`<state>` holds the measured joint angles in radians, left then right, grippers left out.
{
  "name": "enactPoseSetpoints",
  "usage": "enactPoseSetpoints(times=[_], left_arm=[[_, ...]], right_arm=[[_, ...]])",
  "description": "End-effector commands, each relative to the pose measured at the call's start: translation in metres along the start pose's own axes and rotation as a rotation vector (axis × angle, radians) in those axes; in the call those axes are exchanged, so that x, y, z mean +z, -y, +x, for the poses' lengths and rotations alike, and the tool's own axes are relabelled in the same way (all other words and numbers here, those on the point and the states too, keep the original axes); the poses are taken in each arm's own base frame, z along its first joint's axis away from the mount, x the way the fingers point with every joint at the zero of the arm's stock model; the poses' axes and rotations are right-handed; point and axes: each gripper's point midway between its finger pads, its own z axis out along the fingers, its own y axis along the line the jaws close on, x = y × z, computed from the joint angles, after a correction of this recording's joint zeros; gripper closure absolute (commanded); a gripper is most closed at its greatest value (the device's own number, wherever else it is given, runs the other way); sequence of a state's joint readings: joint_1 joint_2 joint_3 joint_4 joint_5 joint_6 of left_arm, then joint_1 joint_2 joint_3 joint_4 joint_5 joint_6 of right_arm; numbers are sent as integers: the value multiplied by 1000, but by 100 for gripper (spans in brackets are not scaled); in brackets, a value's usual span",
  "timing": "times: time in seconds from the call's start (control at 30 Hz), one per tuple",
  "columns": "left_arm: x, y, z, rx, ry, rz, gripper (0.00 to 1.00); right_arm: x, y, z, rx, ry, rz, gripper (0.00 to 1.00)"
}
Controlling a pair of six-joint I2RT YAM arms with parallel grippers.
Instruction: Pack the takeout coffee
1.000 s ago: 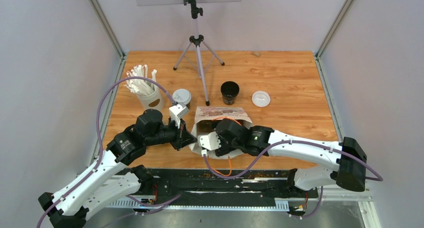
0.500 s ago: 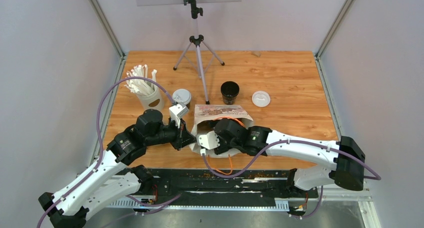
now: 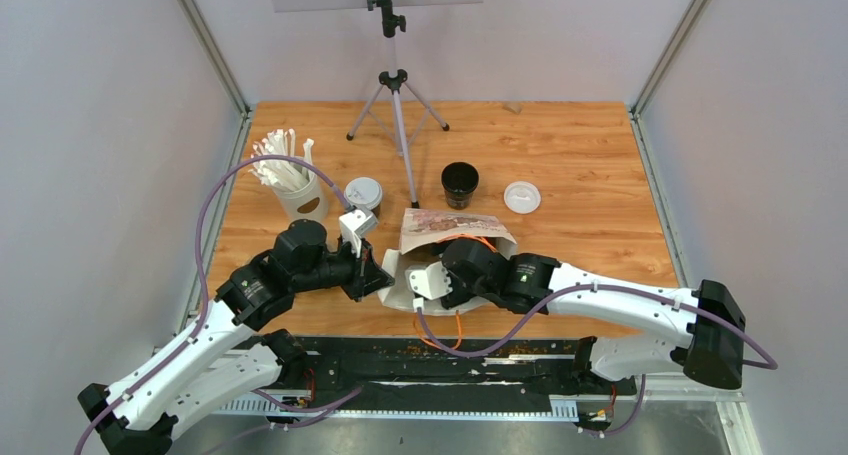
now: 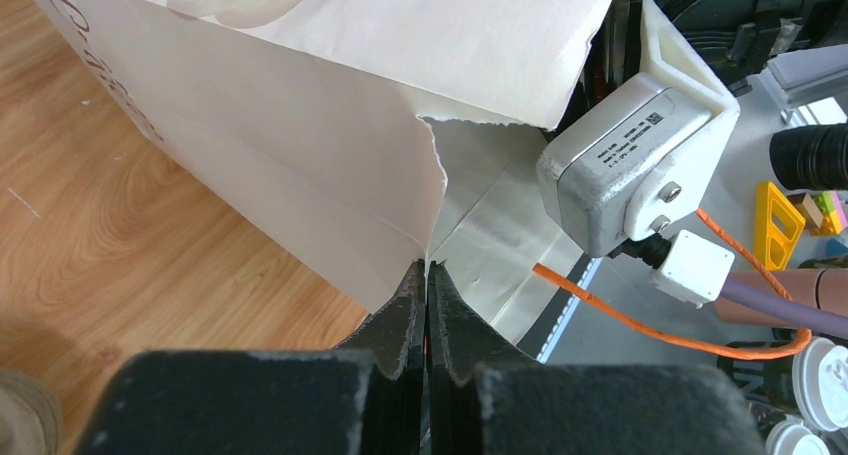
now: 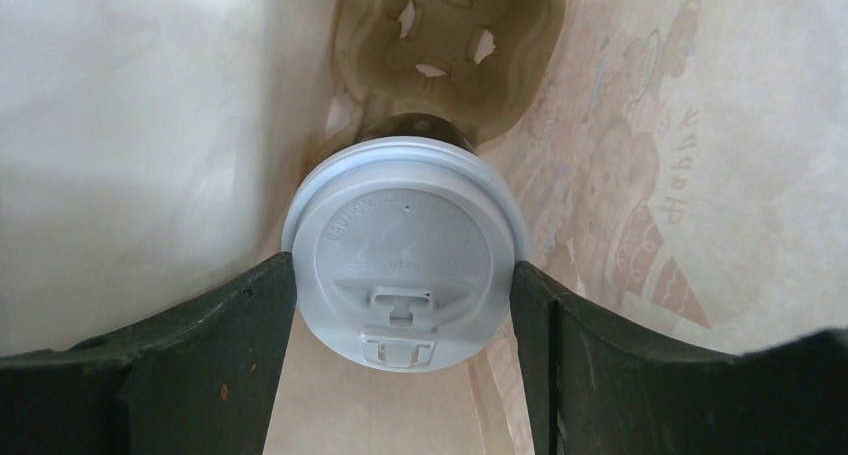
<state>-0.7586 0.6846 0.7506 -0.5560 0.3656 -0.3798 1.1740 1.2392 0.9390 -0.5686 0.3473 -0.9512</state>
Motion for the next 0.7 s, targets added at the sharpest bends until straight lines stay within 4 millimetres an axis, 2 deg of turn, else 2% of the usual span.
enactPoseSetpoints(times=[0.0, 0.2, 0.37, 0.5, 0.67], left_arm=[[-3, 7, -13, 24, 40, 24, 97], [-11, 0, -23, 53, 62, -42, 97], [-22, -7, -35, 85, 97, -109, 97], [-26, -10, -38, 99, 109, -137, 97], [-25, -14, -34, 111, 89, -150, 97]], right_arm=[[-9, 12, 4, 10, -6, 37, 27], [-15, 12, -4, 6, -3, -25, 27], [-11, 11, -7, -1, 4, -22, 27], [-4, 10, -17, -6, 11, -32, 28], [4, 17, -14, -7, -13, 24, 28]])
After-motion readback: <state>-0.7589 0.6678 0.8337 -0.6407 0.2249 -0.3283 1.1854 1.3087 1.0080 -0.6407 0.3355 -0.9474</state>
